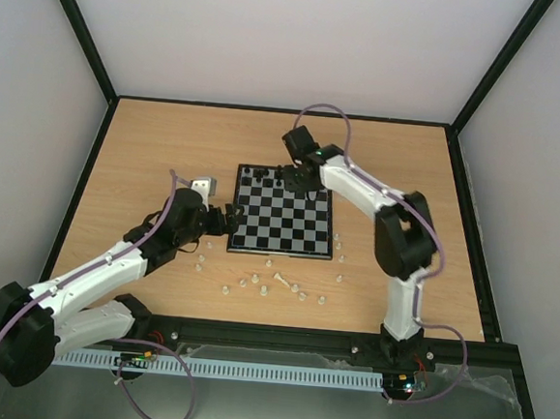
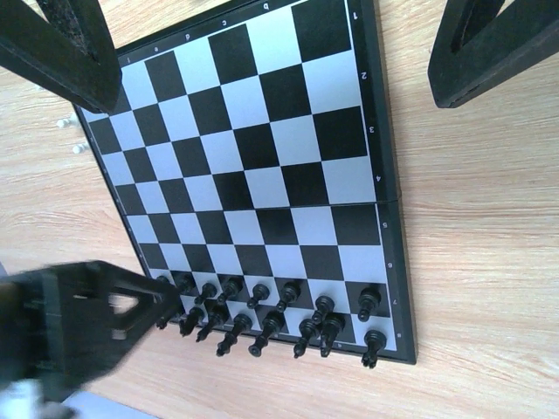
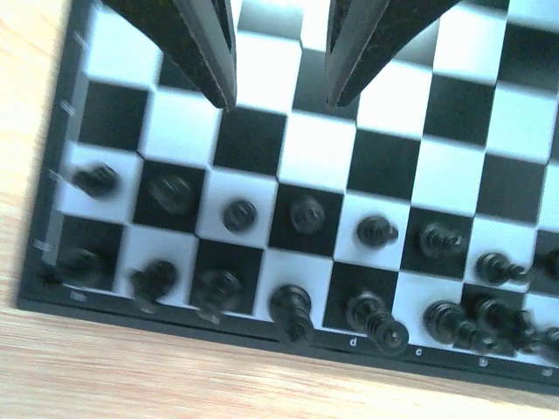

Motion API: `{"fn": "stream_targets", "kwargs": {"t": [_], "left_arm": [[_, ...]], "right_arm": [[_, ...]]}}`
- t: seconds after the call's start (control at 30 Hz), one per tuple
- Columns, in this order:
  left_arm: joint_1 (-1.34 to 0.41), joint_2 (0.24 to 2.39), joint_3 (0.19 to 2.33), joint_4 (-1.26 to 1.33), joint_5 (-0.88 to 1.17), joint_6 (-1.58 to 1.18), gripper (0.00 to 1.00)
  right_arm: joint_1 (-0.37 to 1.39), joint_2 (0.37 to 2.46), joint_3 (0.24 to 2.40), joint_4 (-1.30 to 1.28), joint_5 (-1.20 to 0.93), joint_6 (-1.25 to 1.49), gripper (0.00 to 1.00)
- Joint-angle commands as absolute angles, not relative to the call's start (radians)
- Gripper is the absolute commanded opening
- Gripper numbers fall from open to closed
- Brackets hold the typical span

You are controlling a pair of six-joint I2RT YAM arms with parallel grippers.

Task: Set up the chess pieces on the board
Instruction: Place the chess piece on the chessboard, then pick up the chess piece at the center of the board.

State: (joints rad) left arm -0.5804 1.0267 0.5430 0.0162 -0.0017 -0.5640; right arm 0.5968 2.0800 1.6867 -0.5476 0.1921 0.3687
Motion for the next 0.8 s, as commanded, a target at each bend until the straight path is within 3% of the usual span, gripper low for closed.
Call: {"fn": "stream_targets", "kwargs": {"t": [0.0, 0.33, 0.77], "left_arm": [[-0.586, 0.994, 0.550, 0.016, -0.009, -0.558, 0.99], [-0.584, 0.980, 0.539, 0.022, 0.004, -0.564, 0.99], [-0.586, 0.994, 0.524, 0.023, 0.006, -0.566, 0.99]], "right_arm": [[0.593, 1.832, 1.490, -0.510, 0.209, 0.399, 0.32], [0.593, 1.484, 1.028, -0.448, 0.298, 0.465, 0.40], [0.562, 1.512, 0.823, -0.318, 0.292, 0.504, 0.36]]}}
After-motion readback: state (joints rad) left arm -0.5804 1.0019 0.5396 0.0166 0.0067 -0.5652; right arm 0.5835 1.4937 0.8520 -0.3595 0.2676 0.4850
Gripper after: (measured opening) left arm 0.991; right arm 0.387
